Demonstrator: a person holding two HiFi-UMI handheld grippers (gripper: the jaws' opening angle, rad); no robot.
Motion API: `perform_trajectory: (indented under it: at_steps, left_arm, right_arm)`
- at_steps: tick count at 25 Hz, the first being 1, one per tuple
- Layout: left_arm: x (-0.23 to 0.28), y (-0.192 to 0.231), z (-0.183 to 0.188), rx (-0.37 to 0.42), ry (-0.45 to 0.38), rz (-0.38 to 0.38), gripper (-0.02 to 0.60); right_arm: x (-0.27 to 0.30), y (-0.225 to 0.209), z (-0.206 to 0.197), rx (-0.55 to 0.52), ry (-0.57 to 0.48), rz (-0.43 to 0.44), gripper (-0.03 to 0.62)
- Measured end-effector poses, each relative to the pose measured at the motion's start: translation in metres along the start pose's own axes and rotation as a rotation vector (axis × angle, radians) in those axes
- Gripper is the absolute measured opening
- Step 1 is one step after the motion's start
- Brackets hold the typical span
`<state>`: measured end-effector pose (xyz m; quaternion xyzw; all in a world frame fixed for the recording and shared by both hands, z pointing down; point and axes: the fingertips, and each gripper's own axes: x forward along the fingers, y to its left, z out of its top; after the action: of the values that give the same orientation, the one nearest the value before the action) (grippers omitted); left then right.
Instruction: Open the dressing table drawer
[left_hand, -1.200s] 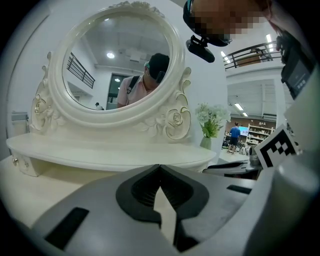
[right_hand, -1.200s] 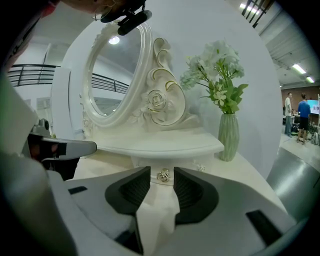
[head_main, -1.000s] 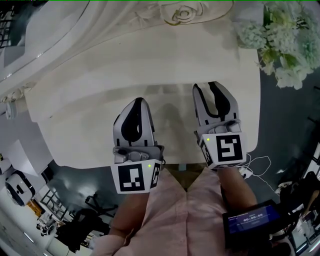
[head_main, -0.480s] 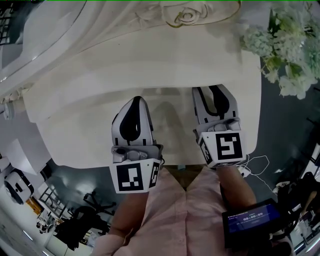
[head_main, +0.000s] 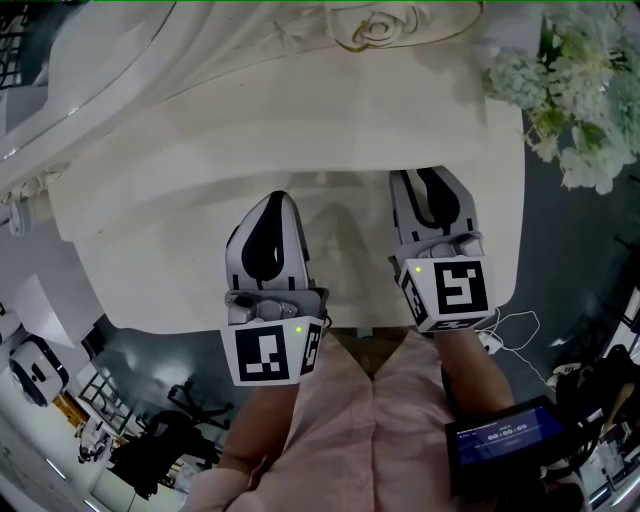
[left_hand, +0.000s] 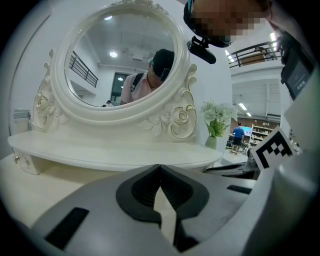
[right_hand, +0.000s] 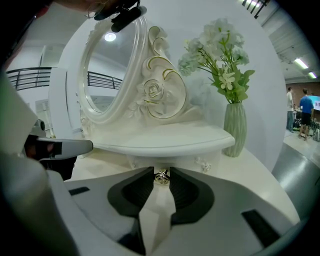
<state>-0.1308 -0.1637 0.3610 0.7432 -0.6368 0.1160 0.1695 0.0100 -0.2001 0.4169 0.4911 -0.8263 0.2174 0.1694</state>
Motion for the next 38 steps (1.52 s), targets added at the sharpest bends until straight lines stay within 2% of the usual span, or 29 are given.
perform_trajectory:
  at_steps: [38]
  left_arm:
    - [-0.015, -0.003, -0.001, 0.015, -0.010, -0.038, 0.021]
  right_arm:
    - [-0.014, 0.006, -0.010, 0.010, -0.014, -0.046, 0.109]
